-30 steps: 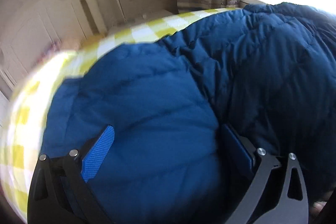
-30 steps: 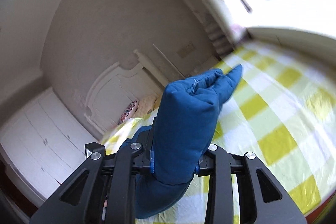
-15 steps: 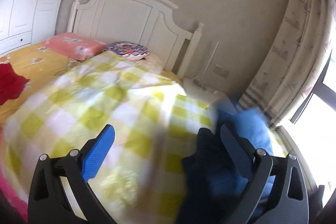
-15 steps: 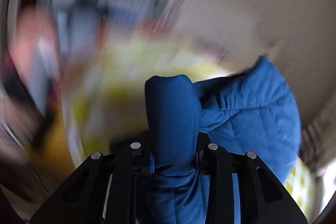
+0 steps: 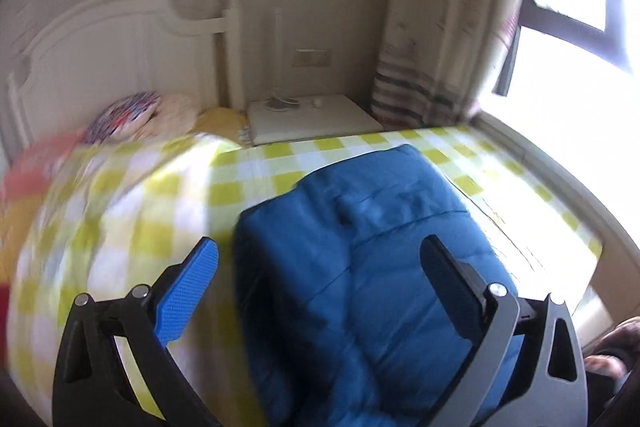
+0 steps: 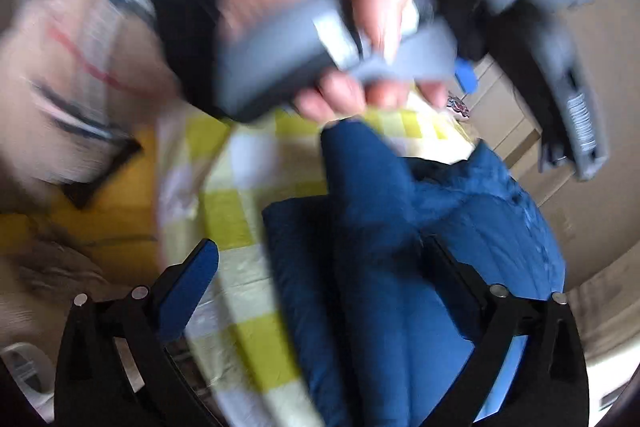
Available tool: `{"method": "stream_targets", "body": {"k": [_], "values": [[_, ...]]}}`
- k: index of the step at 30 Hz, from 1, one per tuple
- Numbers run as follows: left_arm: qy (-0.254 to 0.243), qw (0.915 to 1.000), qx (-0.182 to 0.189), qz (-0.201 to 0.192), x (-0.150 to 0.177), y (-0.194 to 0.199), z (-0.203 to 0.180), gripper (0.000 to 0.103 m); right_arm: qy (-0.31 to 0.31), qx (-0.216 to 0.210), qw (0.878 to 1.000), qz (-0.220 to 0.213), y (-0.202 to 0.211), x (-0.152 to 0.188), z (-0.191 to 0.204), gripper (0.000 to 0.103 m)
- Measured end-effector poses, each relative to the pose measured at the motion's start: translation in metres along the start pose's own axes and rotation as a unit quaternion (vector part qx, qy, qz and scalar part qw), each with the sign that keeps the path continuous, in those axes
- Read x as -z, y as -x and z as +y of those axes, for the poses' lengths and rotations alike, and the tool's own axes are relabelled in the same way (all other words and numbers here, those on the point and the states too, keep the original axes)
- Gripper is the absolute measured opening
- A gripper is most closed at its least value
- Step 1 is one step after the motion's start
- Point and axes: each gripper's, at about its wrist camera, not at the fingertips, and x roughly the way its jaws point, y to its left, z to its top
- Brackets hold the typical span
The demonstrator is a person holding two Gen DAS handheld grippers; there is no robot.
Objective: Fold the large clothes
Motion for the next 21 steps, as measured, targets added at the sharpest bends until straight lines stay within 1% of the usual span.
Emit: {"method": "stream_targets", "body": {"k": [1,2,3,5,7,8,9,10,11,12,13,14,15,17,20,21], "values": [[-0.019,0.9998,0.002,0.003,-0.010,-0.006,-0.011,0.100,-0.022,0.011,1.000,-0.013,0.012,0.004,-0.013,0.094],[-0.036,0.9993,0.002,0.005,-0.018,-0.012,-0.020,0.101,-0.056,0.030,0.998,-0.024,0.024,0.010,-0.032,0.089],[-0.053,0.9986,-0.001,0.006,-0.024,-0.019,-0.027,0.101,-0.080,0.039,0.996,-0.030,0.031,0.014,-0.044,0.088],[-0.095,0.9952,-0.024,0.001,-0.036,-0.035,-0.039,0.101,-0.147,0.051,0.987,-0.044,0.042,0.023,-0.075,0.080],[-0.132,0.9888,-0.069,0.000,-0.040,-0.057,-0.043,0.101,-0.182,0.047,0.981,-0.048,0.042,0.029,-0.088,0.079],[-0.149,0.9832,-0.104,0.014,-0.037,-0.076,-0.041,0.101,-0.182,0.042,0.981,-0.043,0.040,0.032,-0.088,0.079],[-0.143,0.9825,-0.113,0.039,-0.031,-0.093,-0.035,0.101,-0.171,0.044,0.984,-0.029,0.033,0.036,-0.083,0.079],[-0.114,0.9844,-0.095,0.094,-0.016,-0.118,-0.023,0.101,-0.148,0.049,0.988,-0.006,0.021,0.040,-0.074,0.079],[-0.085,0.9862,-0.070,0.124,-0.003,-0.130,-0.016,0.101,-0.106,0.064,0.992,0.039,0.001,0.050,-0.061,0.080],[-0.037,0.9905,-0.042,0.126,0.009,-0.136,-0.003,0.101,-0.082,0.077,0.993,0.044,-0.006,0.058,-0.054,0.080],[0.021,0.9940,-0.017,0.106,0.022,-0.132,0.012,0.101,-0.058,0.083,0.994,0.030,-0.008,0.067,-0.049,0.081],[0.040,0.9941,-0.017,0.099,0.029,-0.128,0.016,0.101,-0.045,0.075,0.996,0.021,-0.010,0.072,-0.049,0.082],[0.049,0.9941,-0.032,0.092,0.036,-0.122,0.016,0.101,-0.037,0.066,0.997,0.016,-0.010,0.076,-0.052,0.083],[0.057,0.9924,-0.080,0.073,0.045,-0.109,0.009,0.101,-0.032,0.048,0.998,0.016,-0.008,0.083,-0.063,0.088],[0.087,0.9848,-0.138,0.060,0.053,-0.097,0.000,0.101,-0.029,0.034,0.999,0.027,-0.002,0.092,-0.079,0.088],[0.099,0.9826,-0.145,0.060,0.054,-0.096,-0.002,0.101,-0.031,0.031,0.999,0.029,-0.004,0.092,-0.087,0.088]]}}
